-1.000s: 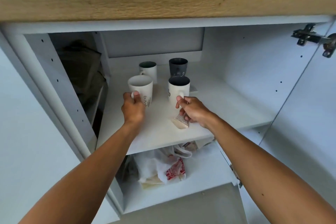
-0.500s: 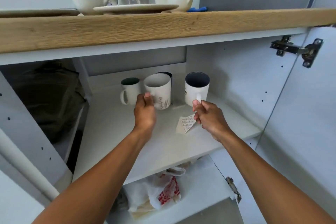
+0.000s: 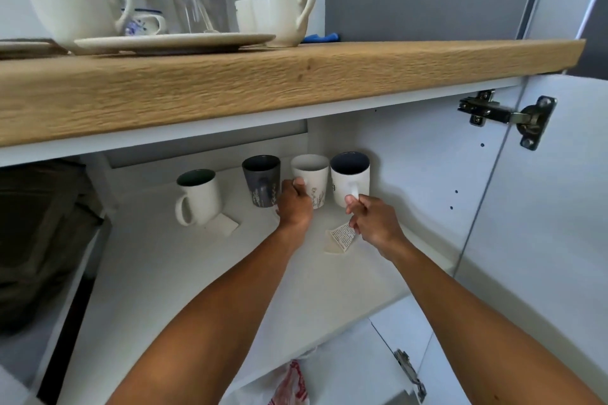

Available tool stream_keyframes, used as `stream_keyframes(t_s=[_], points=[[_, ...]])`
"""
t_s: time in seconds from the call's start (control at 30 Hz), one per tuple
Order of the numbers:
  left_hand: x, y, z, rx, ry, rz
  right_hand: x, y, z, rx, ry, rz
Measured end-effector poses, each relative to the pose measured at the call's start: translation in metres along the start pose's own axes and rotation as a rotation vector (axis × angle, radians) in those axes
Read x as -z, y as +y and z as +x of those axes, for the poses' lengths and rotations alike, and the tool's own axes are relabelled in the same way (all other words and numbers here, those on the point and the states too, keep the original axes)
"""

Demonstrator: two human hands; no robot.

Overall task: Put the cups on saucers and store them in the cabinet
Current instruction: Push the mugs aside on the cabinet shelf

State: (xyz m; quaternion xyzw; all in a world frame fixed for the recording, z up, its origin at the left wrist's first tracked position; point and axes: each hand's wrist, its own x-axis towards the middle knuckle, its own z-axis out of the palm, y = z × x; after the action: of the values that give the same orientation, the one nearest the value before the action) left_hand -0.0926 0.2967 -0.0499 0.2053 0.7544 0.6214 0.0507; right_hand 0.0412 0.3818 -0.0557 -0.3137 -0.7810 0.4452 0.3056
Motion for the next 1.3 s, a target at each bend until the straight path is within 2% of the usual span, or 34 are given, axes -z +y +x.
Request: stream_keyframes(t_s=[0.2, 0.47, 0.73, 1.1, 1.3], points=[[-0.021, -0.012, 0.023, -0.018, 0.011, 0.046, -0.005, 0.009, 0.019, -0.03, 0.005, 0.041], [-0.037, -0.018, 0.062, -0.039, -0.063, 0.081, -0.014, 0.018, 0.033, -0.014, 0.006, 0.055], [-0.041, -0.012, 0.099, 0.018, -0.184, -0.043, -0.027, 0.018, 0.047, -0.027, 0.012, 0.086], [-0.037, -0.015, 0.117, 0.047, -0.216, 0.039, -0.049, 0.01, 0.063, -0.031, 0.069, 0.081], [-0.03, -0.019, 0.103, 0.09, -0.192, 0.006, -0.042, 0.009, 0.064, -0.045, -0.017, 0.029]])
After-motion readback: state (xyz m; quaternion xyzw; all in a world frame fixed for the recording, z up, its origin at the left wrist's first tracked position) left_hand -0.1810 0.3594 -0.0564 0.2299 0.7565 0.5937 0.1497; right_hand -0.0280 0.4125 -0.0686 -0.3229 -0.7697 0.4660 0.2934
